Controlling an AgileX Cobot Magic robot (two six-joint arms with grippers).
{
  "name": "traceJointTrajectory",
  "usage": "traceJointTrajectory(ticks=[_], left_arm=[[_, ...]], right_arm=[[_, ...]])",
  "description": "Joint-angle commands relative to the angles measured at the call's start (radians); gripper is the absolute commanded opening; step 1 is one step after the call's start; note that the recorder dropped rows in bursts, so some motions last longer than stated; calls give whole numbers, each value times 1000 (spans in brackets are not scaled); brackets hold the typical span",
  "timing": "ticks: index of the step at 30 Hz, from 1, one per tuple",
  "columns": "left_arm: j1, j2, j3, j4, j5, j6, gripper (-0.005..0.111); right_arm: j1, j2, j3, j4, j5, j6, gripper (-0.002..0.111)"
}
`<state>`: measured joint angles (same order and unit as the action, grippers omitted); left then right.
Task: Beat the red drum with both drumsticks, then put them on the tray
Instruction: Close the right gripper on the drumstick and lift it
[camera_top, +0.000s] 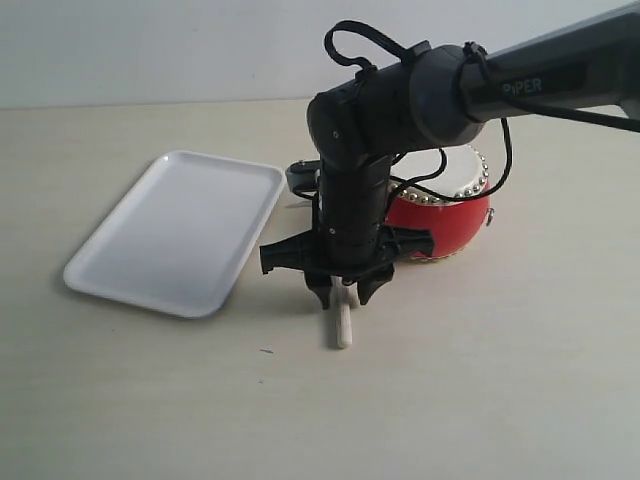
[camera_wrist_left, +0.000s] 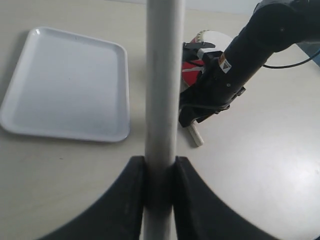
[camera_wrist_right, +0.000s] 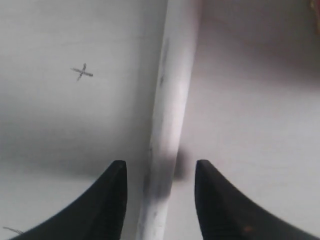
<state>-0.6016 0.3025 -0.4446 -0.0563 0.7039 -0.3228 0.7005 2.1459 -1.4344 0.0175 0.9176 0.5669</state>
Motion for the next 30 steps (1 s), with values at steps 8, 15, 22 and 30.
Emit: traceJointTrajectory(ticks=[8,15,22,30], left_arm=[[-8,1,2,-4,-22,4,0],[-8,1,2,-4,-23,4,0],[-8,1,2,-4,-26,4,0],[-8,53,-21,0,8,56,0]], right_arm=[[3,15,-11,-26,4,33,43],[3,15,-11,-26,8,37,37],[3,15,-11,-8,8,37,7],[3,-133,-11,99,-7,-134,0]])
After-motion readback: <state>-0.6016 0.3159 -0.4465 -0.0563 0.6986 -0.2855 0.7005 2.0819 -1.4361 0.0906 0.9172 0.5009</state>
